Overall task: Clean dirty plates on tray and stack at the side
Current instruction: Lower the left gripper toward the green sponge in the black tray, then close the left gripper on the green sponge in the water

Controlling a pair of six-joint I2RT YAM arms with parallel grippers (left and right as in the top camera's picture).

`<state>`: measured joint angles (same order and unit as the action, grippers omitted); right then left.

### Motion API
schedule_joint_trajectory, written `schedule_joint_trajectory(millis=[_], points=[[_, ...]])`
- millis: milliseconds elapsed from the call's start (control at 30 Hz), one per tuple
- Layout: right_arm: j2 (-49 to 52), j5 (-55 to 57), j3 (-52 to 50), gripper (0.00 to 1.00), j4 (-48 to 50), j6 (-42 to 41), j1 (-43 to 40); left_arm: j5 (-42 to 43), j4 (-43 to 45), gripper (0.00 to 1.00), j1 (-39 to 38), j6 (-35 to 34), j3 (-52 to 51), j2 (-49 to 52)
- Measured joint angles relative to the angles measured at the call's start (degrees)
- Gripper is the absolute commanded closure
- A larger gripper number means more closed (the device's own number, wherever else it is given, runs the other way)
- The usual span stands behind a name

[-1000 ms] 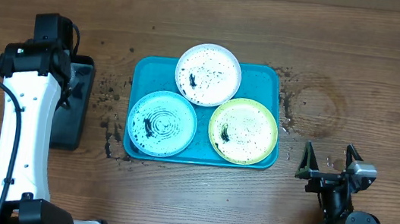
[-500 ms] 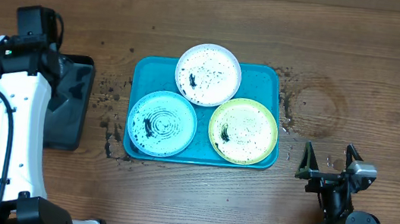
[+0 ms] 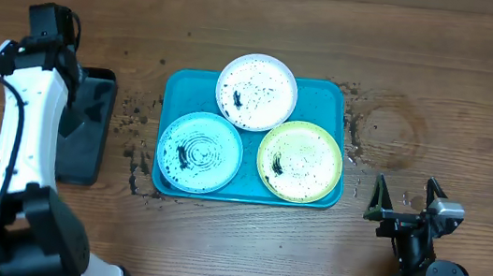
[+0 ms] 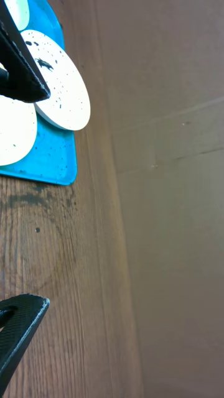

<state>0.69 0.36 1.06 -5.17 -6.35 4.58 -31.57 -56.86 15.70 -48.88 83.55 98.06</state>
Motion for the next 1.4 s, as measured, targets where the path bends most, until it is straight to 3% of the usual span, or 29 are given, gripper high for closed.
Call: schedule_joint_trajectory(millis=[400, 733, 1167, 1233, 1300, 1400], points=[[0.0, 0.0, 0.0, 0.00, 0.0, 0.0, 0.0, 11.6, 4.7, 0.00, 7.9, 9.9, 0.0, 6.0], [0.0, 0.0, 0.0, 0.00, 0.0, 0.0, 0.0, 20.3, 7.5, 0.00, 11.3, 10.4, 0.0, 8.5], [0.0, 0.0, 0.0, 0.00, 0.0, 0.0, 0.0, 22.0, 12.4, 0.00, 11.3, 10.4, 0.0, 14.7], [0.0, 0.0, 0.0, 0.00, 0.0, 0.0, 0.0, 22.2, 13.2, 0.03, 11.3, 10.4, 0.0, 15.8], [0.0, 0.0, 0.0, 0.00, 0.0, 0.0, 0.0, 22.2, 13.7, 0.13, 11.3, 10.4, 0.0, 16.8], [0.0, 0.0, 0.0, 0.00, 0.0, 0.0, 0.0, 22.2, 14.1, 0.14, 11.3, 10.6, 0.0, 17.8]])
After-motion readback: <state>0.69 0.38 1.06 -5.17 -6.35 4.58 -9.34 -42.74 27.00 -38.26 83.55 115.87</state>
